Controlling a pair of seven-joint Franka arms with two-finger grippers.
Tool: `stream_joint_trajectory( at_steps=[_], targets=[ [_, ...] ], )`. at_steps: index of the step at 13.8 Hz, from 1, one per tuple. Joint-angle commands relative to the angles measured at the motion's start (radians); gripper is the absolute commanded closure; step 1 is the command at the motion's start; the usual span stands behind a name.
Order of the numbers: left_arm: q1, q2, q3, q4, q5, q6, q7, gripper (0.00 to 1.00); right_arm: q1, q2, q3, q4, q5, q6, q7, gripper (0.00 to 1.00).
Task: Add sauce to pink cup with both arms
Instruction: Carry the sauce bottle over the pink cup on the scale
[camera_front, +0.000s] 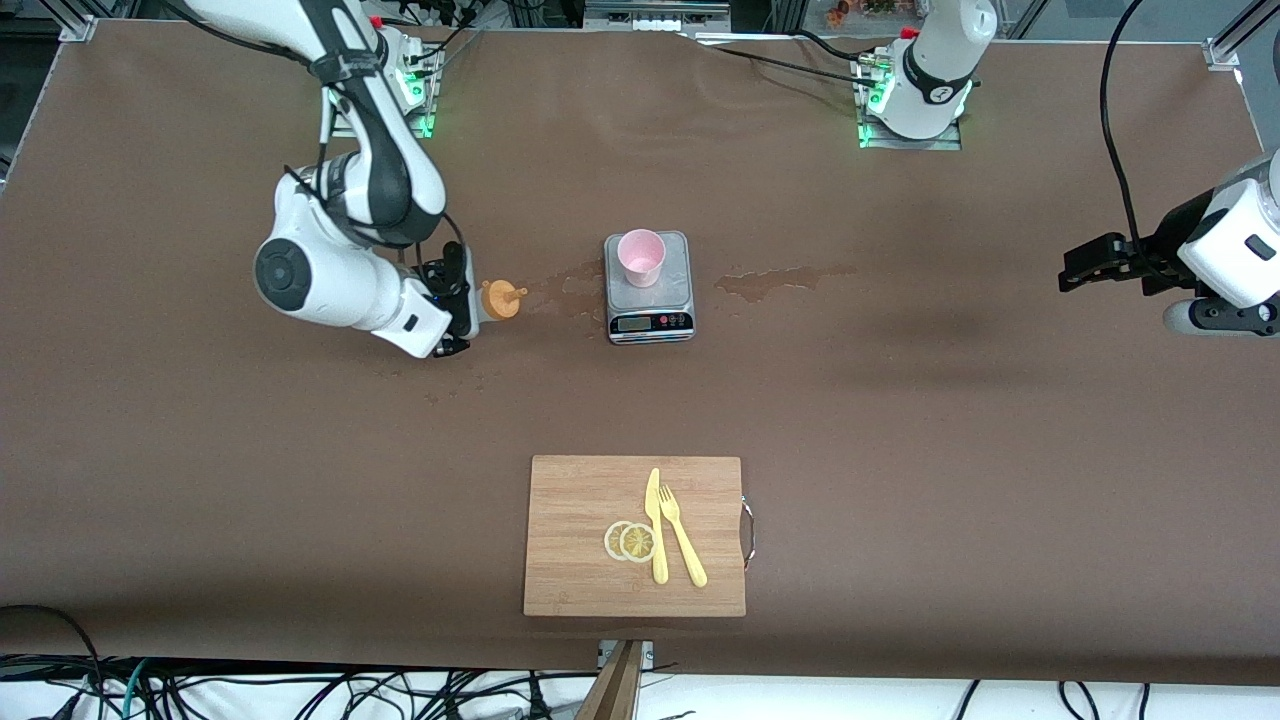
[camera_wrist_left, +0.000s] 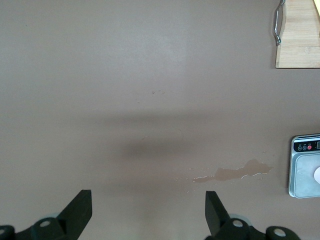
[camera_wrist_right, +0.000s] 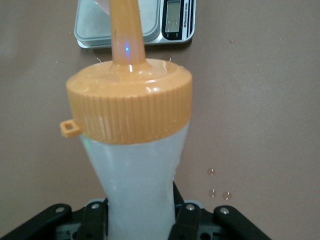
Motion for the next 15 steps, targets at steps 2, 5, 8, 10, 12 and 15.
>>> stream_joint_trajectory(
  at_steps=[2, 5, 8, 10, 12, 15],
  targets=[
    [0.000, 0.012, 0.001, 0.030, -0.005, -0.019, 0.019, 0.00, 0.051, -0.018, 0.004, 0.025, -0.145, -0.012, 0.173, 0.94],
    [-0.001, 0.012, 0.001, 0.030, -0.005, -0.019, 0.019, 0.00, 0.080, -0.017, 0.051, 0.037, -0.250, -0.016, 0.300, 0.94],
    [-0.001, 0.012, 0.001, 0.030, -0.005, -0.019, 0.019, 0.00, 0.117, -0.009, 0.090, 0.058, -0.336, -0.050, 0.420, 0.94],
    [0.000, 0.012, 0.001, 0.030, -0.007, -0.019, 0.021, 0.00, 0.129, -0.003, 0.120, 0.074, -0.385, -0.072, 0.480, 0.94],
    [0.003, 0.012, 0.002, 0.030, -0.007, -0.019, 0.022, 0.00, 0.140, 0.003, 0.136, 0.080, -0.420, -0.089, 0.522, 0.94],
    [0.005, 0.012, 0.002, 0.030, -0.007, -0.019, 0.022, 0.00, 0.148, 0.005, 0.160, 0.080, -0.466, -0.099, 0.565, 0.94]
  ],
)
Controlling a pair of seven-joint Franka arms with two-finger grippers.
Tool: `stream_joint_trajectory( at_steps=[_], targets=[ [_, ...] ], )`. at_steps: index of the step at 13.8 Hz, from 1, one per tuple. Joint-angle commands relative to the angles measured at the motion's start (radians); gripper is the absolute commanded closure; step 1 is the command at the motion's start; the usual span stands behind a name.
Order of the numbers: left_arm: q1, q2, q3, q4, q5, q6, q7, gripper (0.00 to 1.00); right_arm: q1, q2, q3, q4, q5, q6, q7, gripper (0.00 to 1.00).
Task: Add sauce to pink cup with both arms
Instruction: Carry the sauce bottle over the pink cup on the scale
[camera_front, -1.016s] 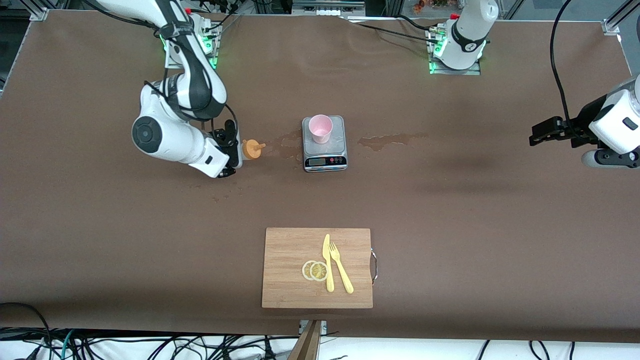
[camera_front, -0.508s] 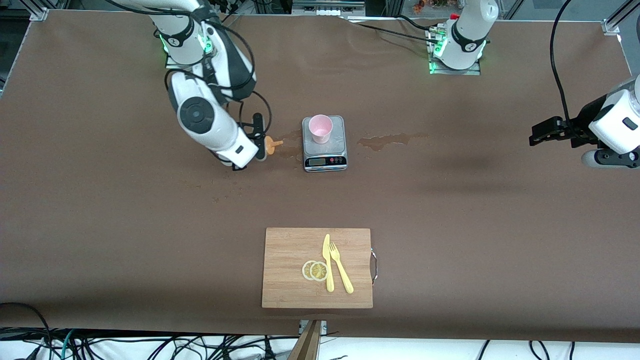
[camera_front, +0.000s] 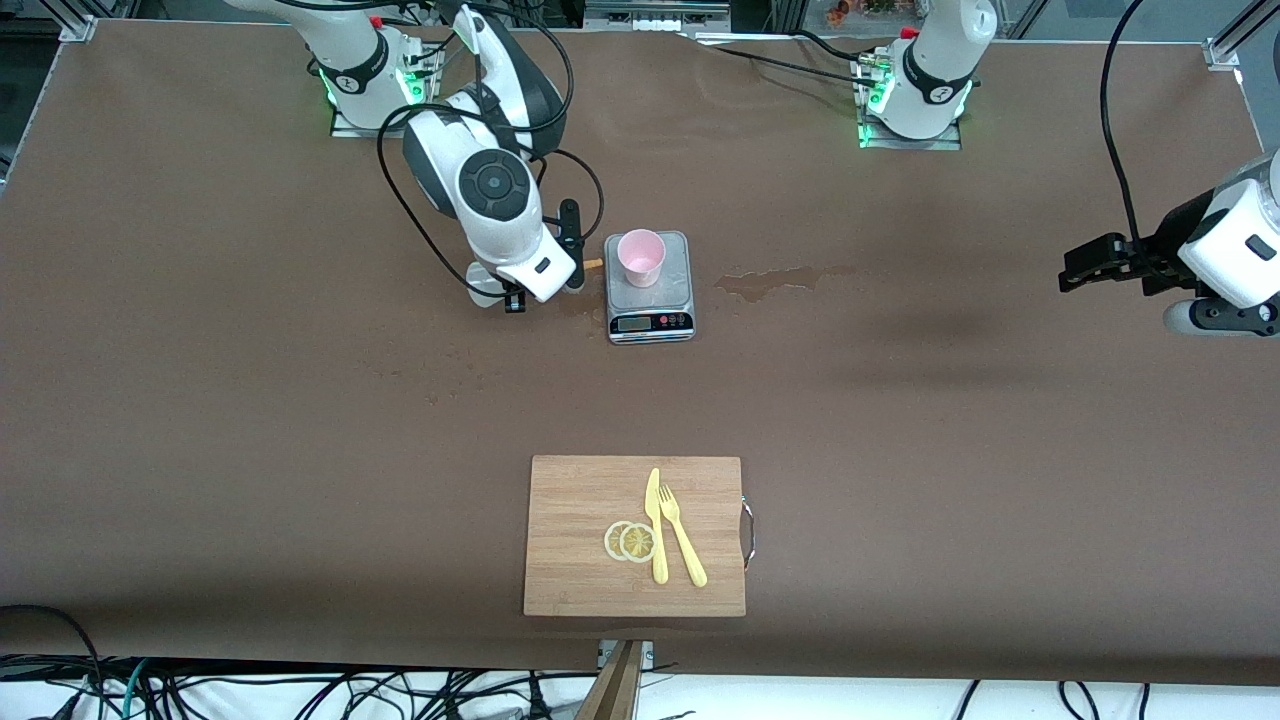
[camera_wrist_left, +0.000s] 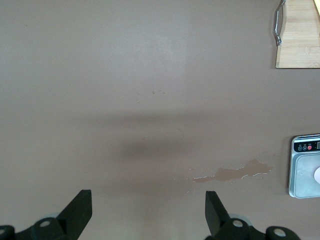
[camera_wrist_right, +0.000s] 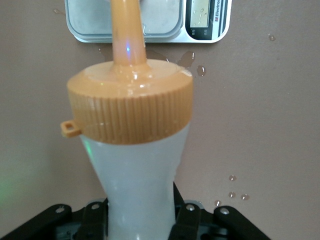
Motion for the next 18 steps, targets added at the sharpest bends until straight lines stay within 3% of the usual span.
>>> stream_joint_trajectory(
  at_steps=[1, 8, 18],
  targets=[
    [0.004, 0.012, 0.001, 0.030, -0.007, -0.019, 0.022, 0.00, 0.007, 0.004, 0.020, 0.024, -0.056, -0.049, 0.056, 0.94],
    [0.004, 0.012, 0.001, 0.030, -0.008, -0.019, 0.022, 0.00, 0.041, 0.028, 0.049, 0.048, -0.183, -0.112, 0.163, 0.93],
    [0.001, 0.012, 0.001, 0.030, -0.010, -0.019, 0.021, 0.00, 0.084, 0.087, 0.067, 0.114, -0.217, -0.176, 0.278, 0.93]
  ],
)
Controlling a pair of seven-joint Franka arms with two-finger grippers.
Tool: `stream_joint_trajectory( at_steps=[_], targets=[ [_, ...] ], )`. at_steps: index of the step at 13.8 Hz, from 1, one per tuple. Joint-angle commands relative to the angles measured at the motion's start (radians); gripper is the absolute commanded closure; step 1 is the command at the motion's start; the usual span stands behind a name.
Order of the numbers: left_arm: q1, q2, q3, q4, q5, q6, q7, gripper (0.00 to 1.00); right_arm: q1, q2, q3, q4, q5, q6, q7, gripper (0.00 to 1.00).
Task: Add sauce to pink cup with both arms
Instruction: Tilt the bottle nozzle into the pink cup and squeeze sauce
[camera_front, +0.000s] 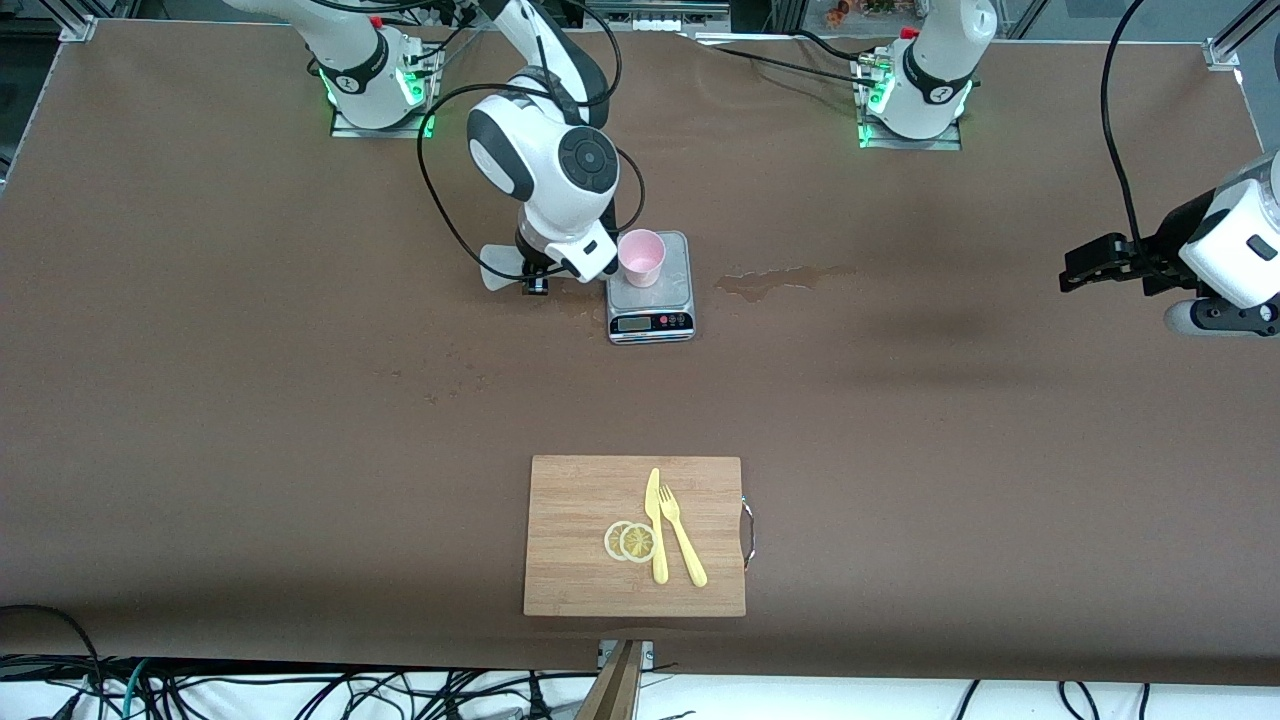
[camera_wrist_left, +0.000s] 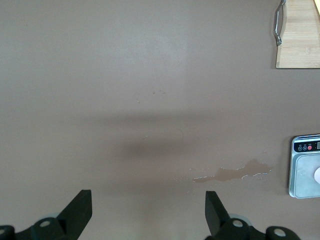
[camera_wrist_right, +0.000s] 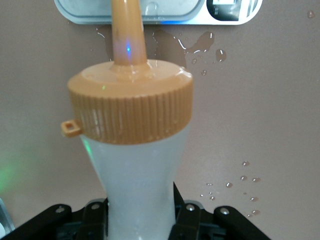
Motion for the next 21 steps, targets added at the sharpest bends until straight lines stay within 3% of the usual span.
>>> stream_joint_trajectory(
  at_steps=[1, 11, 21],
  targets=[
    [0.001, 0.012, 0.001, 0.030, -0.008, -0.019, 0.021, 0.00, 0.018, 0.031, 0.017, 0.066, -0.039, -0.066, 0.060, 0.93],
    [-0.004, 0.012, 0.001, 0.030, -0.010, -0.019, 0.019, 0.00, 0.047, 0.075, 0.074, 0.146, -0.166, -0.220, 0.206, 0.93],
    [-0.004, 0.012, 0.001, 0.030, -0.010, -0.019, 0.019, 0.00, 0.059, 0.103, 0.103, 0.198, -0.235, -0.312, 0.284, 0.93]
  ],
)
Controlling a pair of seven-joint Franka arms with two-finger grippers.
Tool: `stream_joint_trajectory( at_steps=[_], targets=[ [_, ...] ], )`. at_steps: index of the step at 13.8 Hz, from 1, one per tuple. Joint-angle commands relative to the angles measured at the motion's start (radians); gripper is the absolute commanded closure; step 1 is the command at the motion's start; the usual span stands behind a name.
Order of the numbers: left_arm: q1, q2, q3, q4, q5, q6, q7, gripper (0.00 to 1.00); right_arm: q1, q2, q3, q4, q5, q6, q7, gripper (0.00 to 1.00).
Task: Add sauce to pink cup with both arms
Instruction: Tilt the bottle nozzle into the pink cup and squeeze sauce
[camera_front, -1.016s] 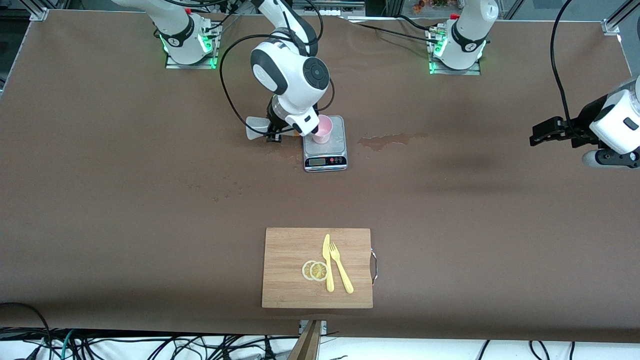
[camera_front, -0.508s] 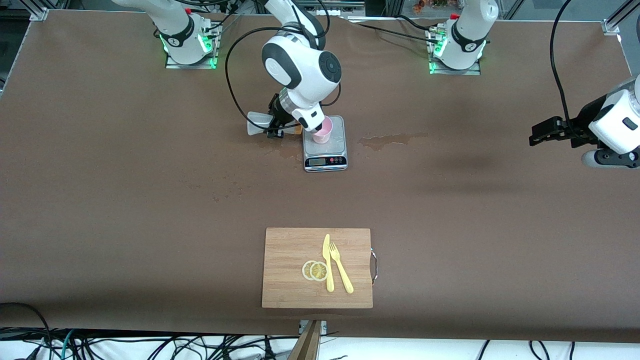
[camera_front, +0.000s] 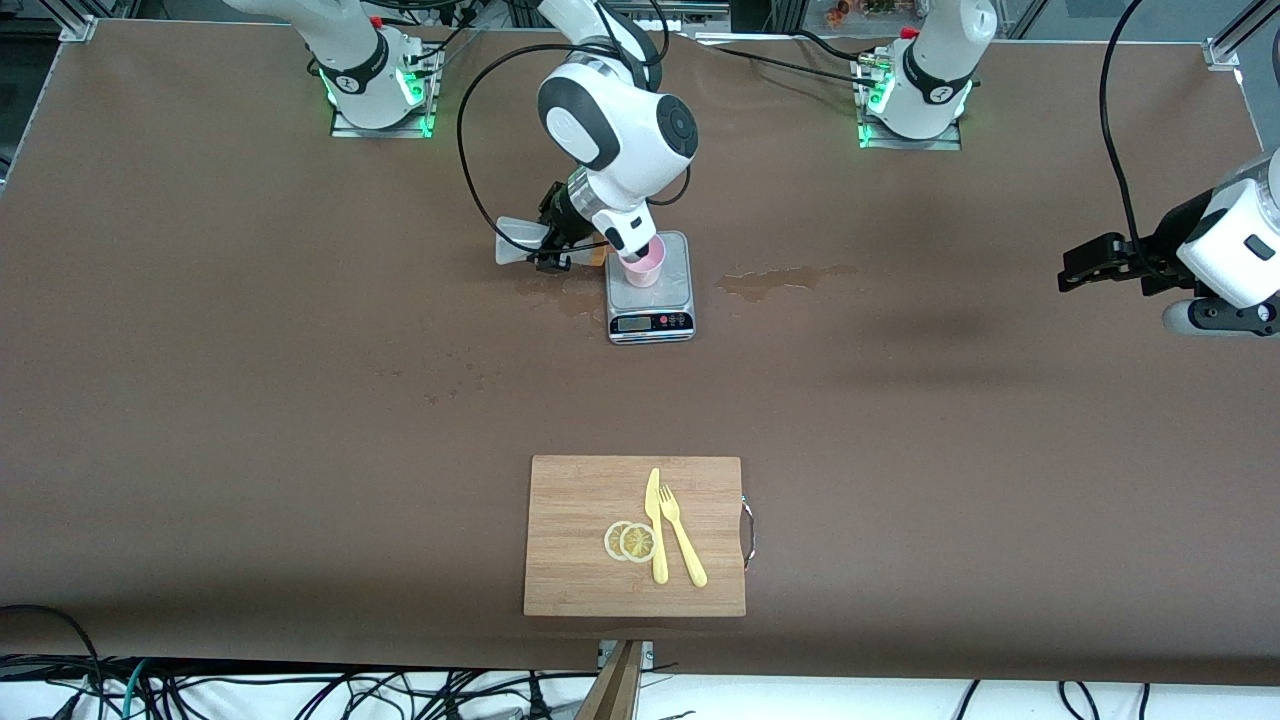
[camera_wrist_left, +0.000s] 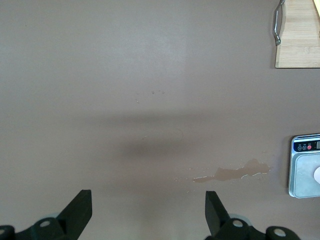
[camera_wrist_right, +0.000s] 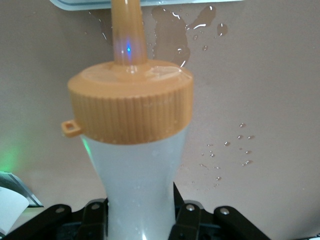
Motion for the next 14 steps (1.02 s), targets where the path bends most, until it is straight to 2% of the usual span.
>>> stream_joint_trajectory(
  at_steps=[1, 7, 10, 12, 14],
  targets=[
    [-0.002, 0.012, 0.003, 0.030, -0.010, -0.019, 0.019, 0.00, 0.008, 0.017, 0.018, 0.036, -0.045, -0.052, 0.049, 0.93],
    [-0.002, 0.012, 0.003, 0.030, -0.010, -0.019, 0.019, 0.00, 0.025, 0.040, 0.030, 0.056, -0.097, -0.095, 0.076, 0.93],
    [-0.002, 0.012, 0.003, 0.030, -0.010, -0.019, 0.019, 0.00, 0.023, 0.040, 0.037, 0.056, -0.096, -0.095, 0.086, 0.93],
    [-0.002, 0.012, 0.003, 0.030, -0.010, -0.019, 0.019, 0.00, 0.016, 0.038, 0.037, 0.058, -0.084, -0.084, 0.113, 0.92],
    [-0.002, 0.012, 0.003, 0.030, -0.010, -0.019, 0.019, 0.00, -0.004, 0.035, 0.037, 0.076, 0.029, -0.078, 0.133, 0.91]
  ],
)
